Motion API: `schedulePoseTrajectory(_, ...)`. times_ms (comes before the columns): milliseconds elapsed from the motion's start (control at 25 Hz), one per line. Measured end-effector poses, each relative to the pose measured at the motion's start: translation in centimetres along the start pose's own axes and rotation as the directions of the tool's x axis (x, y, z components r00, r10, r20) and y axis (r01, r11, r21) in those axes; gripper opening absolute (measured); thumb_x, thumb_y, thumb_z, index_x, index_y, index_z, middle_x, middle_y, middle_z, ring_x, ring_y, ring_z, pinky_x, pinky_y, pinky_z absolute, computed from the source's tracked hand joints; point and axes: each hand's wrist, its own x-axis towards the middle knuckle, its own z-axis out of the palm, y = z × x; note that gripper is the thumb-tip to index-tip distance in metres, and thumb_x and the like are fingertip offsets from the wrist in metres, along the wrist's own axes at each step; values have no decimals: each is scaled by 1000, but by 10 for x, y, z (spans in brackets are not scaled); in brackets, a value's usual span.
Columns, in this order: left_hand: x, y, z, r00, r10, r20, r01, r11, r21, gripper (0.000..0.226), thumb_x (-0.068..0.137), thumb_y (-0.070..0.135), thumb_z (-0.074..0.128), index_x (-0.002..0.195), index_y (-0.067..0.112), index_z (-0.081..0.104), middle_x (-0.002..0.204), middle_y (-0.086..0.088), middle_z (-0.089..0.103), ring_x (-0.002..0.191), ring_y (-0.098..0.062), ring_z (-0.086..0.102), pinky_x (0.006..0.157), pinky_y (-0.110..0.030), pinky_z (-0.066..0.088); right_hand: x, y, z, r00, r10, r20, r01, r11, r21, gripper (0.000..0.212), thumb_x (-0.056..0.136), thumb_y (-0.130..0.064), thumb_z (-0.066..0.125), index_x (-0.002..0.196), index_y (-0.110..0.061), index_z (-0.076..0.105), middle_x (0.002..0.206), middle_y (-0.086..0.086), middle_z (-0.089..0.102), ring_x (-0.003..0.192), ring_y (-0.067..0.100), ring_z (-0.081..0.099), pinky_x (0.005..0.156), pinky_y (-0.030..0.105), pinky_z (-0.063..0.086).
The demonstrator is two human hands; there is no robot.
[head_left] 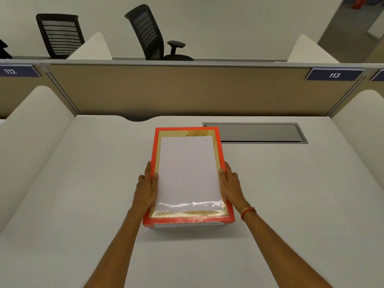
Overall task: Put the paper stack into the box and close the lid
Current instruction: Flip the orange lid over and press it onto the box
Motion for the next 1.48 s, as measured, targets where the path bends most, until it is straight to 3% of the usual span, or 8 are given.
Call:
schedulePoseTrajectory(560, 3, -6, 9, 1000, 11, -5, -11, 1000, -12, 61, 102, 45, 30, 157, 29, 9, 144, -14, 46, 121, -34, 56, 98, -49, 49, 6, 8, 9, 1000, -7, -4, 7, 998, -62, 53, 103, -47, 25, 153, -27, 25, 123, 15, 54, 103, 22, 57, 91, 38, 54)
schedulePoseTrajectory(680, 4, -5, 8, 996, 21, -90, -5, 985, 171, 62, 101, 49, 30, 156, 25, 14, 143, -18, 47, 120, -35, 57, 95, -50, 51, 6, 5, 10, 997, -34, -62, 13, 949, -315, 60, 103, -49, 25, 156, -22, 17, 144, 17, 43, 125, 31, 50, 103, 42, 47)
schedulePoseTrajectory(720, 5, -3, 8, 986, 77, -151, -35, 965, 262, 64, 100, 51, 30, 156, 23, 17, 151, -18, 41, 131, -37, 49, 103, -52, 46, 6, 2, 11, 991, -94, -94, 46, 905, -423, 63, 103, -49, 25, 157, -21, 12, 156, 15, 30, 139, 35, 38, 113, 45, 37)
schedulePoseTrajectory(800, 9, 3, 6, 952, 252, -172, -162, 896, 414, 70, 98, 55, 24, 157, 19, 15, 165, -10, 18, 151, -33, 21, 121, -49, 21, 8, -7, 13, 960, -267, -83, 181, 818, -546, 67, 102, -49, 24, 158, -18, 3, 166, 8, 5, 153, 31, 7, 124, 43, 13)
schedulePoseTrajectory(840, 13, 7, 5, 937, 320, -141, -225, 860, 458, 73, 96, 58, 19, 158, 19, 10, 167, -5, 8, 154, -28, 9, 125, -45, 10, 10, -11, 14, 943, -329, -47, 244, 782, -573, 69, 102, -49, 24, 158, -17, 0, 167, 6, -1, 154, 27, -1, 126, 40, 6)
schedulePoseTrajectory(920, 21, 12, 5, 926, 371, -72, -290, 822, 491, 79, 93, 63, 5, 158, 18, 3, 167, -2, -1, 154, -22, -2, 126, -41, 3, 14, -17, 17, 931, -364, 23, 306, 746, -592, 71, 102, -51, 22, 157, -15, -2, 166, 4, -5, 154, 20, -6, 126, 34, -2)
schedulePoseTrajectory(1080, 31, 12, 15, 931, 361, 50, -341, 815, 467, 95, 82, 71, -19, 157, 14, -1, 167, -2, -4, 154, -17, -6, 127, -36, 0, 19, -16, 25, 944, -317, 95, 306, 725, -617, 75, 101, -56, 20, 157, -13, -3, 166, 4, -5, 154, 17, -5, 127, 32, -2)
schedulePoseTrajectory(1480, 34, 6, 30, 946, 315, 80, -316, 832, 457, 102, 78, 71, -24, 157, 12, 0, 167, -4, -1, 154, -18, -2, 126, -33, 1, 18, -11, 32, 955, -279, 102, 284, 751, -596, 77, 100, -56, 25, 157, -11, -2, 166, 4, -3, 154, 18, -3, 127, 32, 0)
